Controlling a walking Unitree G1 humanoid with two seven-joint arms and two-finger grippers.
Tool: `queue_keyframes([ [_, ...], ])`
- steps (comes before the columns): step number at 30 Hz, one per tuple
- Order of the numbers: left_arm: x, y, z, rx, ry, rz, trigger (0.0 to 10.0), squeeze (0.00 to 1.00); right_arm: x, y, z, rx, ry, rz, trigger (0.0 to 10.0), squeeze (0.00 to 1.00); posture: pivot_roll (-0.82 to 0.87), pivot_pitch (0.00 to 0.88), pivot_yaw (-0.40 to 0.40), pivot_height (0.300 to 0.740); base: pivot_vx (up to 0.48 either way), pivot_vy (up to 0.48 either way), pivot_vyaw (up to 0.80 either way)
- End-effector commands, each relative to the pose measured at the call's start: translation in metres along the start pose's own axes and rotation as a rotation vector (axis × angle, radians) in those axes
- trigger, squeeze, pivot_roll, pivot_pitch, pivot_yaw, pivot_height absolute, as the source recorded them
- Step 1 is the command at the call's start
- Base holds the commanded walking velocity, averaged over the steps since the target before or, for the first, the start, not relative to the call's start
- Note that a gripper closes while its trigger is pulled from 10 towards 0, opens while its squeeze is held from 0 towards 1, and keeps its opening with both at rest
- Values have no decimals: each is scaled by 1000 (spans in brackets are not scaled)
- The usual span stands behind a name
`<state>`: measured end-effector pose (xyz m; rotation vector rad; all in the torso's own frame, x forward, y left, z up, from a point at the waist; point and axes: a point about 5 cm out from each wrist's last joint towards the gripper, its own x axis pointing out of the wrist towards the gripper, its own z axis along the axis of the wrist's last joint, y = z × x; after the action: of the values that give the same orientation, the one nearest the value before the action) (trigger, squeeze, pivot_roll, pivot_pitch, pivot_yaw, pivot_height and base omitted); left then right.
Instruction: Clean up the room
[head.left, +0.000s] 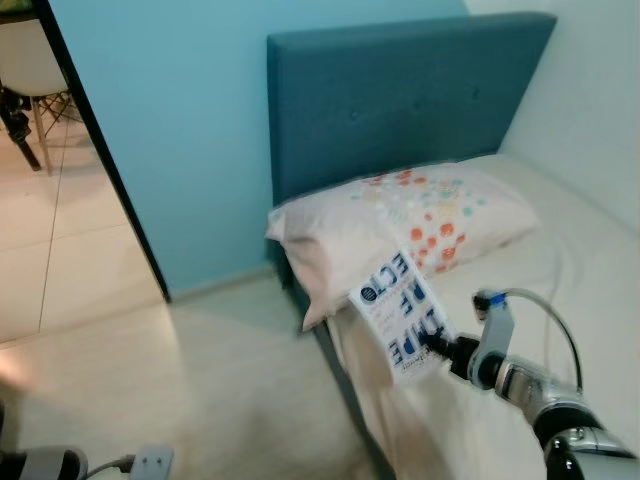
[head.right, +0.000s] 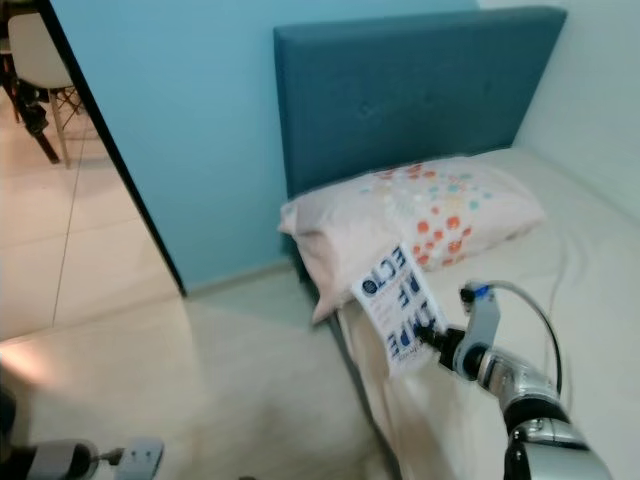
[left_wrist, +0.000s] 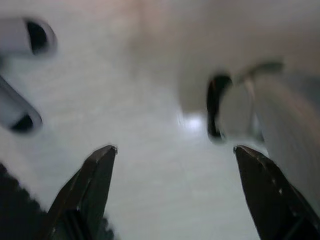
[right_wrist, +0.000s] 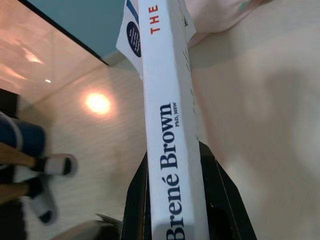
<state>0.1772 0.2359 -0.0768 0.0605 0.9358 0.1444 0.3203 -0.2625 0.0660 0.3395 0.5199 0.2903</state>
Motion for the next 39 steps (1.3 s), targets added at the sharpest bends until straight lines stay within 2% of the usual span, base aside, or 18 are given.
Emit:
queue_keyframes([
  [1,1,10,22,-35,-102,26,10000,0,-2,-3,6,-12,-17,-11,10000,0,45,215,-42,630,0,0,0],
  [2,2,19,53,-44,-218,54,10000,0,-4,-5,13,-23,-28,-13,10000,0,54,229,-43,625,0,0,0],
  [4,-6,39,112,3,-427,102,10000,0,-9,-9,25,-37,-44,-21,10000,0,80,271,-41,615,0,0,0],
  [6,-13,47,141,47,-530,122,10000,0,-11,-11,29,-44,-47,-27,10000,0,98,295,-34,605,0,0,0],
  [7,-16,49,148,56,-557,125,10000,0,-11,-12,30,-46,-47,-28,10000,0,98,295,-34,600,0,0,0],
  [17,-25,51,162,98,-647,110,10000,0,-10,-10,31,-57,-46,-32,10000,0,139,338,-27,585,0,0,0],
  [18,-28,52,159,109,-665,105,10000,0,-8,-7,40,-80,-70,-29,10000,0,152,355,-26,580,0,0,0],
  [19,-28,52,159,109,-665,105,10000,0,-8,-7,40,-80,-70,-29,10000,0,152,355,-26,580,0,0,0],
  [20,-30,51,153,114,-672,100,10000,0,-7,-4,52,-102,-101,-26,10000,0,150,364,-26,580,0,0,0],
  [23,-31,51,150,116,-675,96,10000,0,-6,-2,60,-116,-122,-24,10000,0,150,364,-26,580,0,0,0],
  [25,-30,46,135,122,-655,77,10000,0,-5,5,81,-207,-154,-44,10000,0,152,381,-30,580,0,0,0],
  [28,-30,43,130,125,-646,68,10000,0,-4,8,89,-244,-169,-59,10000,0,155,391,-32,580,0,0,0],
  [30,-30,37,123,134,-635,44,10000,0,0,16,103,-330,-182,-86,10000,0,163,406,-32,580,0,0,0],
  [31,-30,37,123,134,-635,44,10000,0,0,16,103,-330,-182,-86,10000,0,163,406,-32,580,0,0,0],
  [34,-34,33,116,141,-629,26,10000,0,6,28,115,-442,-170,-117,10000,0,173,423,-36,580,0,0,0],
  [39,-36,33,115,143,-629,22,10000,0,10,33,118,-483,-148,-126,10000,0,173,436,-44,580,0,0,0],
])
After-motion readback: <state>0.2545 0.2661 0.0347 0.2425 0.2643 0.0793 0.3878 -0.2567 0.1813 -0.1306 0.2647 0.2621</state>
